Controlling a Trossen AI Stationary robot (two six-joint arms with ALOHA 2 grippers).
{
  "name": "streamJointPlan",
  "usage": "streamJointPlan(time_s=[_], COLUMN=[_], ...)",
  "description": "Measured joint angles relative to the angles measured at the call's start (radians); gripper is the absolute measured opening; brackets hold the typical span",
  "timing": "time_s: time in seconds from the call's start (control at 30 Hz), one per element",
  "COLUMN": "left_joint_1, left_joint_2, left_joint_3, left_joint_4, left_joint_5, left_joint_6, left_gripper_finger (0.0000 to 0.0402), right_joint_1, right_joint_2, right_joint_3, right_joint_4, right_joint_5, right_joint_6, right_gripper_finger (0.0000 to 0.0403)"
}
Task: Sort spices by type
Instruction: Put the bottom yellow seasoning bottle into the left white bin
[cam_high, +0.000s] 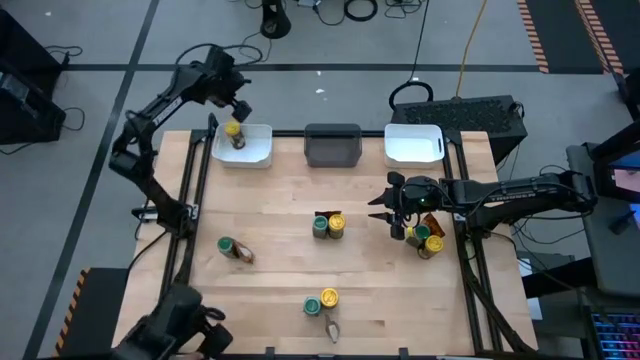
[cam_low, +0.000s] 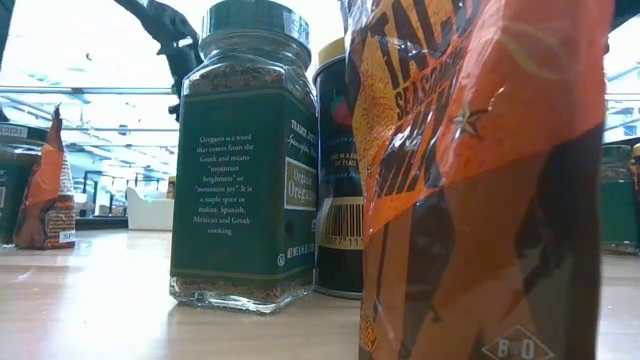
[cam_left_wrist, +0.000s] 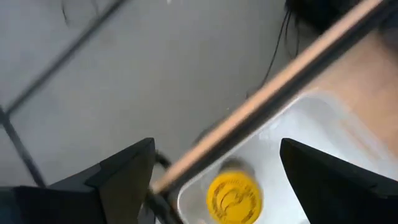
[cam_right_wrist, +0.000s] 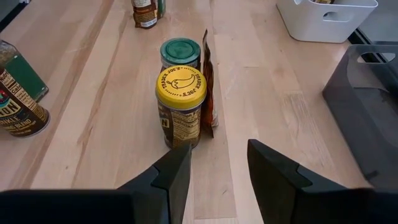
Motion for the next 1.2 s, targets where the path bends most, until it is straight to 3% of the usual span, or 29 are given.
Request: streamJointPlan(time_s=[0.23, 0.33, 0.6, 0.9, 1.03, 1.2], left_joint_1=[-0.117, -0.206, -0.543, -0.958, -1.077, -1.144], left_joint_2=[-0.119, -0.146, -0.153, -0.152, -0.152, -0.132], left_joint_3=[0.000, 0.000, -0.005, -0.080, -0.152, -0.212], left_joint_4=[0.063, 0.075, 0.085, 0.254, 0.421, 0.561], left_joint_5=[0.290, 0.344, 0.336, 0.154, 0.102, 0.052], left_joint_6=[-0.030, -0.035, -0.079, -0.162, -0.168, -0.226], left_gripper_finger=[0.0350, 0.0350, 0.0350, 0.0350, 0.0350, 0.0350], right_joint_1=[0.000, 0.000, 0.000, 0.000, 0.000, 0.002], right_joint_2=[0.000, 0.000, 0.000, 0.000, 0.000, 0.000], right_joint_3=[0.000, 0.000, 0.000, 0.000, 0.000, 0.000], right_joint_4=[0.008, 0.008, 0.008, 0.007, 0.007, 0.006], right_joint_5=[0.000, 0.000, 0.000, 0.000, 0.000, 0.000], right_joint_6=[0.000, 0.000, -0.001, -0.019, -0.019, -0.014], right_gripper_finger=[0.0141, 0.0141, 0.0141, 0.0141, 0.0141, 0.0141])
